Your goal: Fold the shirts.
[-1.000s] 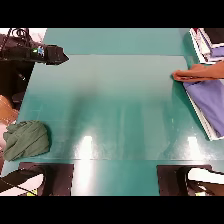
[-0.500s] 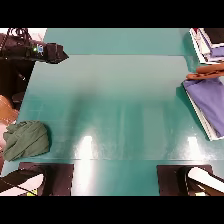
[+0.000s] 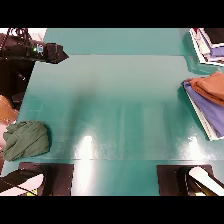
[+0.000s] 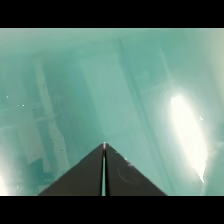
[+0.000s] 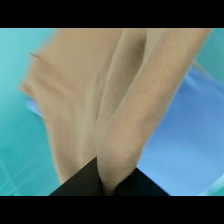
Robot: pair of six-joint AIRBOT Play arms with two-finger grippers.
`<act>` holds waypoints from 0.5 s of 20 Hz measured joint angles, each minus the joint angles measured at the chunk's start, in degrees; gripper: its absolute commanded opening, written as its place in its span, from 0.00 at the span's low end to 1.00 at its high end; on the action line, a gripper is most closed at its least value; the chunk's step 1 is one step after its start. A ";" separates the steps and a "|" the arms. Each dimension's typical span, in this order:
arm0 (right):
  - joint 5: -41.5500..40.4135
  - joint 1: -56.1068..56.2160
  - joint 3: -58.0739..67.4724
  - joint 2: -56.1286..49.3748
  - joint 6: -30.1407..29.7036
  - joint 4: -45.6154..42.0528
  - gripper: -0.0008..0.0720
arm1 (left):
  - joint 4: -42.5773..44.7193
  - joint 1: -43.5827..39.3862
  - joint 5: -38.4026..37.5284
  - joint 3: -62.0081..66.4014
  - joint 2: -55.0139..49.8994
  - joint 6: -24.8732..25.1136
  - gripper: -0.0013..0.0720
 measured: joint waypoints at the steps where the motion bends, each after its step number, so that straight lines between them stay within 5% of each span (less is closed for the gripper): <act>1: 0.35 -1.44 -2.03 0.72 0.02 -0.26 0.71 | 0.00 0.00 0.00 0.00 0.00 0.17 0.05; 2: 0.44 -3.04 -3.96 1.38 0.02 -0.55 0.77 | 0.00 0.00 0.00 0.00 0.00 0.37 0.05; 10: -0.74 0.02 -8.74 4.79 0.09 2.95 0.77 | 0.00 0.00 -0.04 0.00 0.00 0.72 0.05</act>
